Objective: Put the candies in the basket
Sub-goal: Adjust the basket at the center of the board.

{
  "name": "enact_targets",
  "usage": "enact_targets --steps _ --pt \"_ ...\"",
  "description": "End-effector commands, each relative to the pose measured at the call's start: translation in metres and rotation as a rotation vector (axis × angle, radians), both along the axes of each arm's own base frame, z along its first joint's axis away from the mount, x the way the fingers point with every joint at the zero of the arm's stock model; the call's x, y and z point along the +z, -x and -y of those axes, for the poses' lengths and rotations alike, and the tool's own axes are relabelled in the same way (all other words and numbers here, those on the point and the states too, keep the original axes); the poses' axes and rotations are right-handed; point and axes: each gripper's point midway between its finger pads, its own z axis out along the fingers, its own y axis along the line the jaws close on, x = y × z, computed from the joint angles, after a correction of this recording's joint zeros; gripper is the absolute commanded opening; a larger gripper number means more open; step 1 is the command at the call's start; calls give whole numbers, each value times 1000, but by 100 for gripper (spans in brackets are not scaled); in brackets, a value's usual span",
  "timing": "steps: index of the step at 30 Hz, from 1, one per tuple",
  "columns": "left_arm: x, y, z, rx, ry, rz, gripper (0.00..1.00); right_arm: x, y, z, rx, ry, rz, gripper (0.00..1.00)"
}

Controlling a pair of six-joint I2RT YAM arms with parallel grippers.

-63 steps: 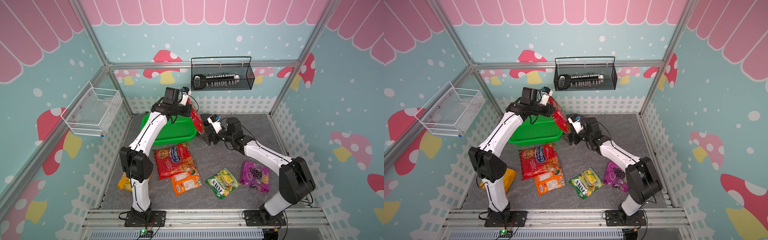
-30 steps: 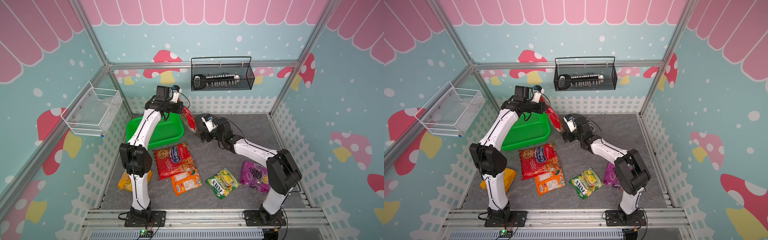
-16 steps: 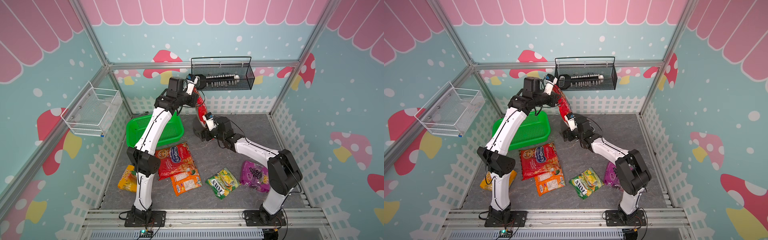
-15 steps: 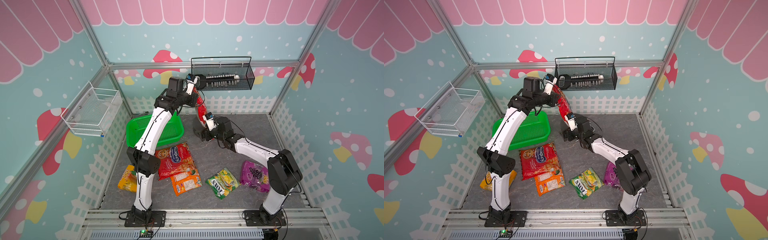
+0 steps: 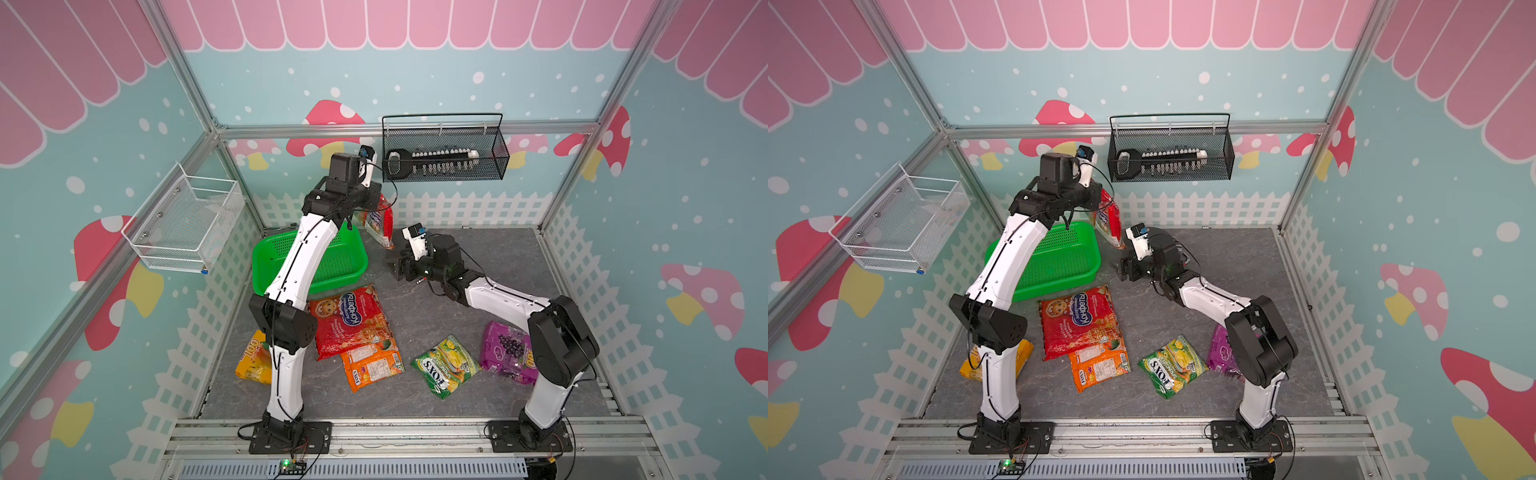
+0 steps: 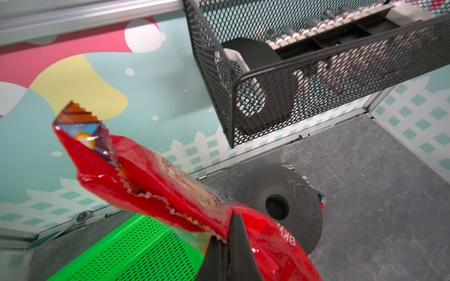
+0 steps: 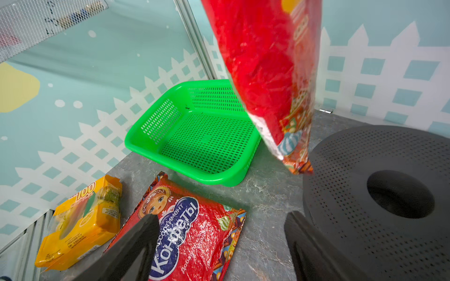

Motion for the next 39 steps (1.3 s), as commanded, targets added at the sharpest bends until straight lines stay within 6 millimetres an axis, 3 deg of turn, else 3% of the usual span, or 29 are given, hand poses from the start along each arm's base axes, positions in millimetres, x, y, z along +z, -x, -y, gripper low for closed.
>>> enact_targets --steps 1,8,17,23,28,34,39 --pt "67 10 -30 55 -8 192 0 -12 3 -15 53 -7 -25 87" --pt "51 14 -72 107 -20 140 0 -32 -9 -27 34 29 -85 87" --pt "51 24 -100 152 -34 140 0 -59 -33 -46 -48 77 -195 87" --pt "34 31 -124 147 -7 97 0 -71 -57 -58 -104 95 -248 88" --pt "20 36 -133 149 6 89 0 -84 -71 -77 -116 86 -304 86" --pt "14 38 -141 173 -26 87 0 -111 -75 -108 -98 70 -431 69" --pt "16 41 -145 185 -58 101 0 -124 -75 -114 -153 95 -478 49"
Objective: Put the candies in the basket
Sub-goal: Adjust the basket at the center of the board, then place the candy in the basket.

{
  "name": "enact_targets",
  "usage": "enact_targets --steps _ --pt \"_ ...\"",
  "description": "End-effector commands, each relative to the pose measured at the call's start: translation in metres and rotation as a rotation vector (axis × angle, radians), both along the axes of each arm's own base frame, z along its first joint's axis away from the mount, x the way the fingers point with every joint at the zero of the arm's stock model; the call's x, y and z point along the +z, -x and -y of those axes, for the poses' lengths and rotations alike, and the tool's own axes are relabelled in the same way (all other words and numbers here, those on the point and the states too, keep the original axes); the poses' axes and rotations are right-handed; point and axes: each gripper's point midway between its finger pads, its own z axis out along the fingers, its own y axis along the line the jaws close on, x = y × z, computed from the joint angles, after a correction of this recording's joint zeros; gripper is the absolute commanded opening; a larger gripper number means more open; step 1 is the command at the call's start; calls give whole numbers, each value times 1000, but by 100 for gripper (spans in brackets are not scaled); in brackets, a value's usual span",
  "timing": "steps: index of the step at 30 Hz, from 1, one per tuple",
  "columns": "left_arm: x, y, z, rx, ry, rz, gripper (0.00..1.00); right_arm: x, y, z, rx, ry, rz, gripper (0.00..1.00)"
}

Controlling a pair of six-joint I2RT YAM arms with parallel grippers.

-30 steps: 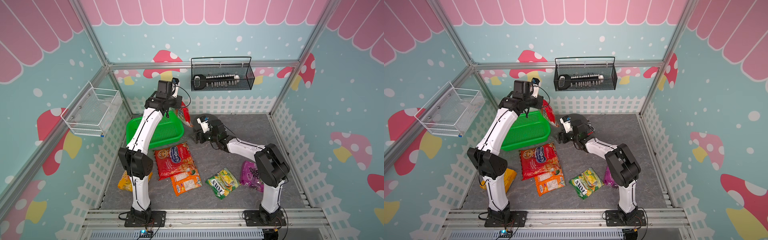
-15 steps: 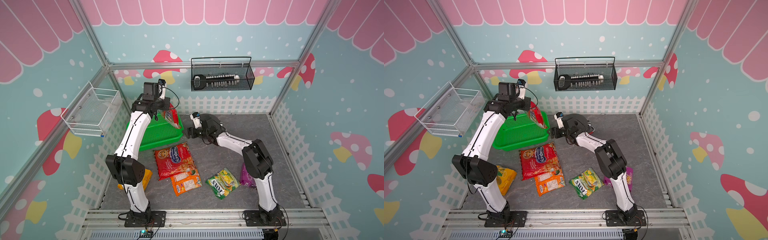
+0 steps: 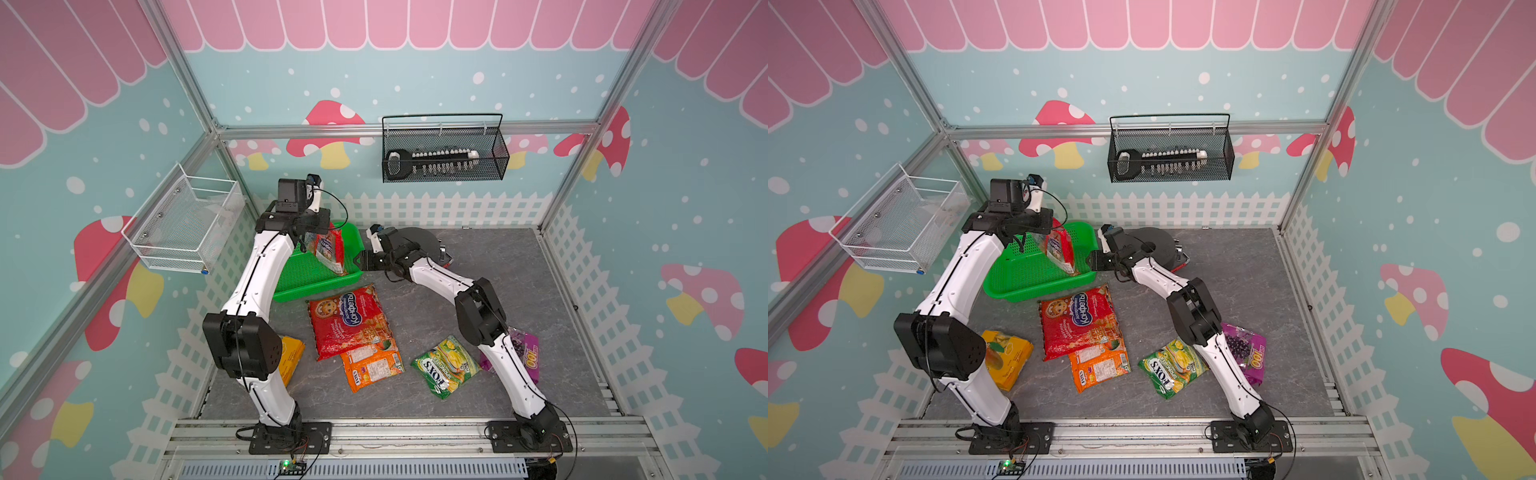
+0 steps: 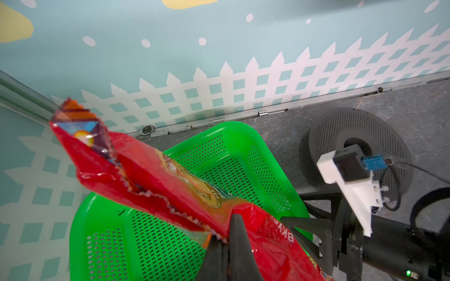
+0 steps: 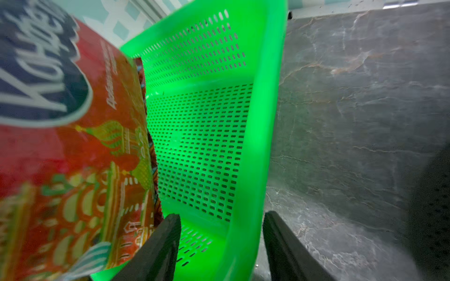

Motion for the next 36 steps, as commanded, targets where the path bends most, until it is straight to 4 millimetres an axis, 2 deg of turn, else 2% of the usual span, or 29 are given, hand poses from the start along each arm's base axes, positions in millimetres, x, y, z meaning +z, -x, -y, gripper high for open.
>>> enact_targets --steps 1,2,6,10,18,21,24,27,29,31,36 --pt "84 2 -3 -13 -21 263 0 -14 8 1 -47 35 -85 41" --pt "84 3 -2 -21 -21 264 0 -16 7 4 -65 49 -90 34" --pt "87 6 3 -45 -9 269 0 -15 4 18 -138 107 -77 30" --pt "85 6 7 -65 5 264 0 -7 7 36 -217 133 -82 18" --pt "75 5 21 -109 69 242 0 3 28 83 -459 108 -183 17" --pt "69 4 32 -145 110 234 0 5 36 94 -525 84 -228 16" --pt "62 3 57 -224 150 226 0 4 40 102 -568 70 -259 21" --pt "51 1 82 -278 134 214 0 4 39 100 -559 62 -267 26" --pt "48 1 97 -310 134 209 0 1 39 101 -555 62 -278 37" --pt "52 2 107 -335 145 214 0 4 39 106 -564 65 -268 41" --pt "66 11 131 -442 252 216 0 34 35 120 -552 101 -159 52"
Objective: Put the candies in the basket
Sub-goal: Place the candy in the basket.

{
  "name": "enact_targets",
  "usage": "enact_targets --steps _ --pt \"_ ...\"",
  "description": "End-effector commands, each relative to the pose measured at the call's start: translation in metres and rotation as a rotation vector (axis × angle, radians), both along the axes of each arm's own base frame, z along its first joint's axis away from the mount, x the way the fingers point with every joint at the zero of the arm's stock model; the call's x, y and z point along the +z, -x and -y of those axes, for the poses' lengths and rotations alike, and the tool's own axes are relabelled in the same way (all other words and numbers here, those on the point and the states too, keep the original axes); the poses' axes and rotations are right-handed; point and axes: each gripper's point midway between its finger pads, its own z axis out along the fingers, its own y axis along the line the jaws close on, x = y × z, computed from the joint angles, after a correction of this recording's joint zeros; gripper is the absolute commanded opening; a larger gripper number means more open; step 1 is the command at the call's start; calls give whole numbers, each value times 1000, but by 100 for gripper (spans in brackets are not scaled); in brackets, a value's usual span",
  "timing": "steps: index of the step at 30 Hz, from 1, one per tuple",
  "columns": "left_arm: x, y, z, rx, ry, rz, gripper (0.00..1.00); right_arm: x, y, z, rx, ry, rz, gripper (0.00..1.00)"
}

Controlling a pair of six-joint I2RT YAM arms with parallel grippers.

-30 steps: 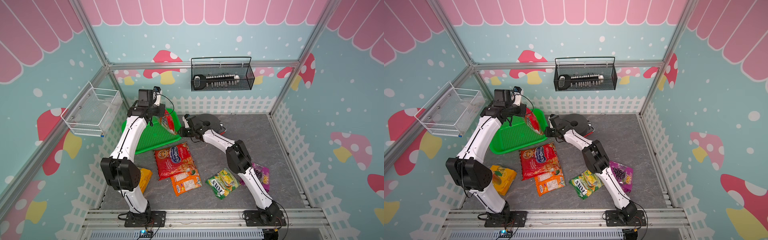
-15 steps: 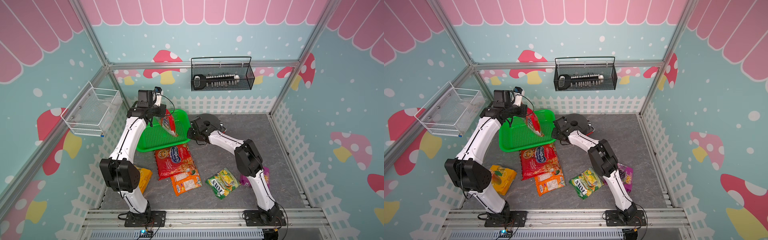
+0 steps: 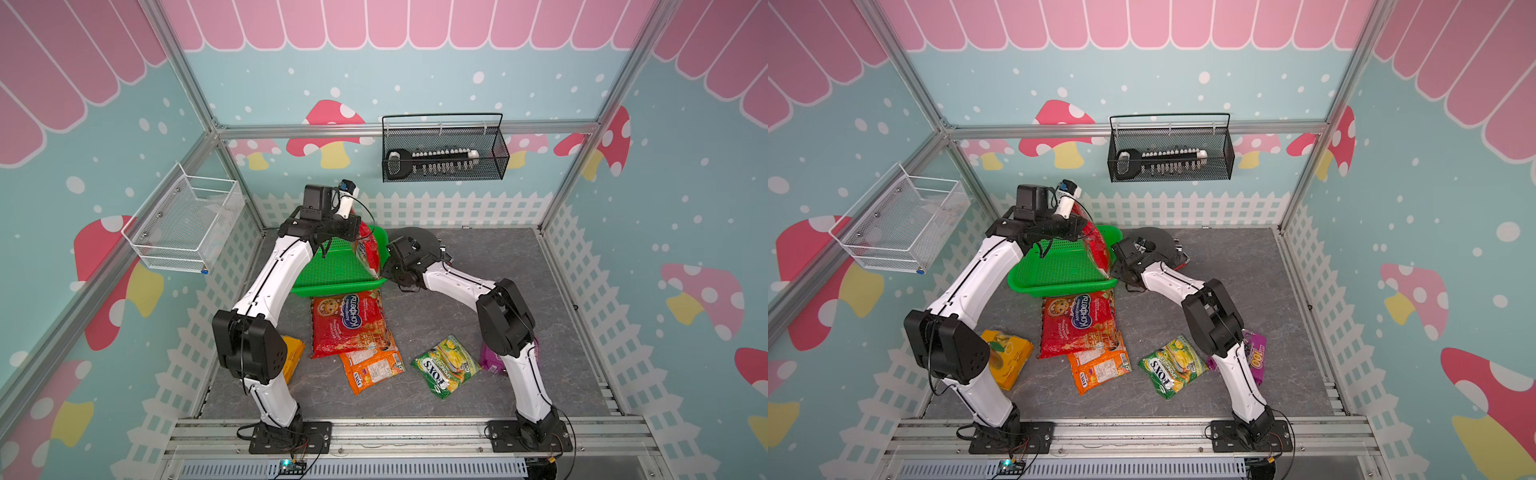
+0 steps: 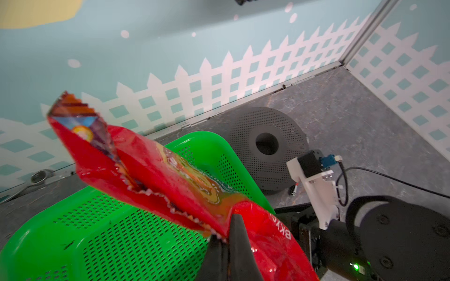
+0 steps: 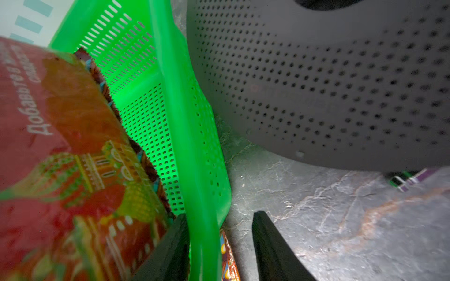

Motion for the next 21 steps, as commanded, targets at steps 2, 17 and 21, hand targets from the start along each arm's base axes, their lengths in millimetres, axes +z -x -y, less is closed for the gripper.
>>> enact_targets --steps 2,17,21 --pt "68 -7 25 -126 153 180 0 55 -3 20 21 65 140 56" --pt "-18 -5 26 -325 305 -32 0 118 4 65 79 206 371 60" --pt "-40 -3 0 -308 311 -66 0 117 3 68 76 214 370 60"
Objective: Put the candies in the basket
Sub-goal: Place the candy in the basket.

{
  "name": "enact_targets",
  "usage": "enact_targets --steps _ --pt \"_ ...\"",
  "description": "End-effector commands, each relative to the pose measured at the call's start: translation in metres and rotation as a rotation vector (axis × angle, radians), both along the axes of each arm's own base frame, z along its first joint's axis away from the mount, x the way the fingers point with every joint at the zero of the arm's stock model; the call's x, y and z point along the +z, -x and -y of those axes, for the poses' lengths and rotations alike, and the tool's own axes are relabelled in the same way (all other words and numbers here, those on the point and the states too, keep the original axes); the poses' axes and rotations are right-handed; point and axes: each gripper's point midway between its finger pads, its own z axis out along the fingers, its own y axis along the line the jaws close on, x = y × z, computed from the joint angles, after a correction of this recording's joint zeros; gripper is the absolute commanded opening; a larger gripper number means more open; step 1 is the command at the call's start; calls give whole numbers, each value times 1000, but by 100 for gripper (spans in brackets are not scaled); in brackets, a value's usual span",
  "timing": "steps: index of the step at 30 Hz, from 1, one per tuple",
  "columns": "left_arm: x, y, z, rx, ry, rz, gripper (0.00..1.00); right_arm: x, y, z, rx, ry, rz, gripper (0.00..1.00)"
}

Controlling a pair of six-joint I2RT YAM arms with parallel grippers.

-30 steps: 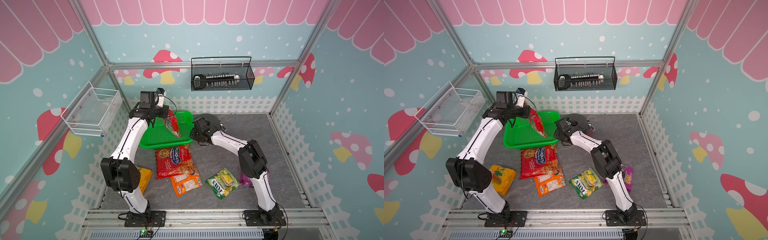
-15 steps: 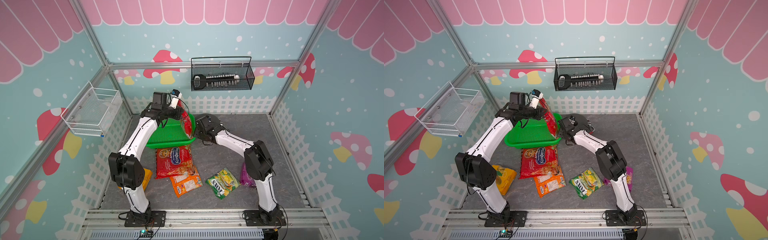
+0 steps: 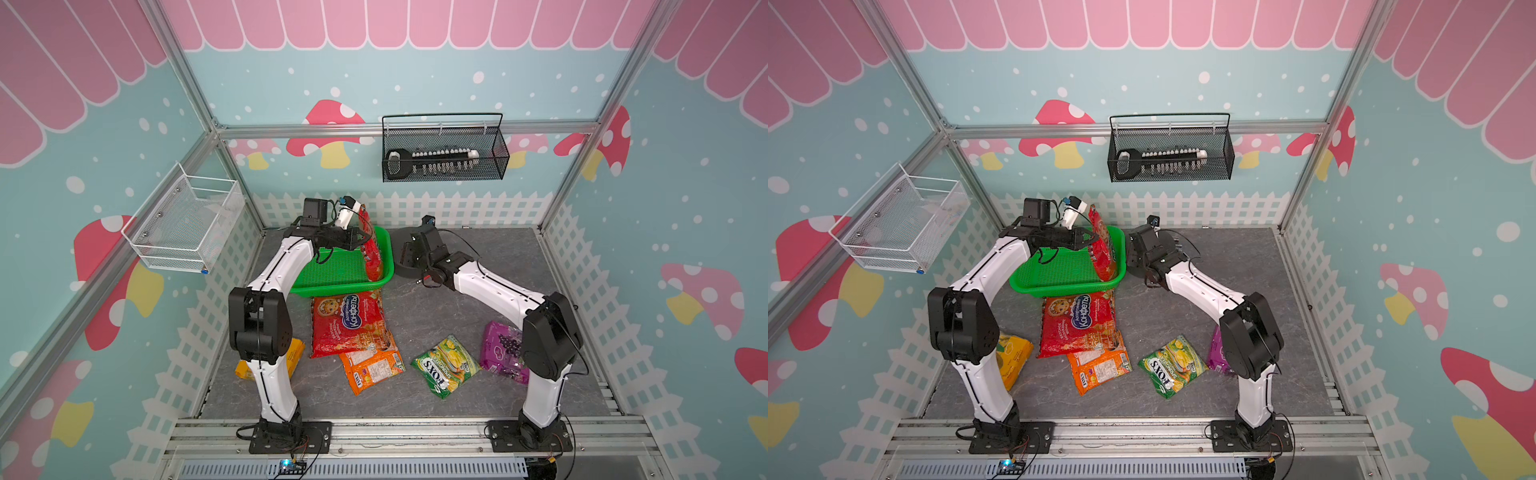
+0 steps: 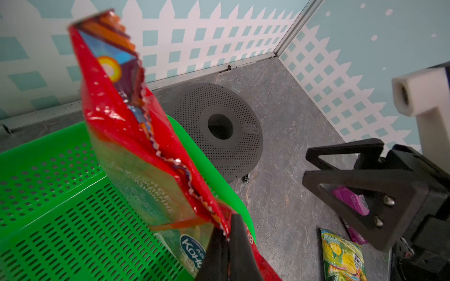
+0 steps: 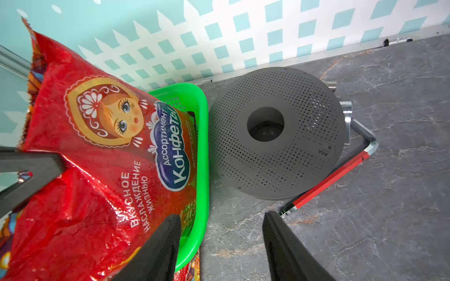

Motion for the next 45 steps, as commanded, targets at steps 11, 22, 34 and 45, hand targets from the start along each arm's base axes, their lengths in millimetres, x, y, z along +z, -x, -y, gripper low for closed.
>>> enact_targets --steps 11,22,34,45 --pt "-48 -14 -81 141 -217 2 0 -28 -5 -22 148 48 -11 60" --pt "-104 -30 -148 440 -529 -105 4 -47 -4 -33 212 46 -61 64" --pt "-148 -35 -148 438 -587 -175 17 -56 -3 -37 231 46 -83 66" --pt "-176 -21 -106 252 -558 -197 18 -56 -3 -40 252 45 -82 67"
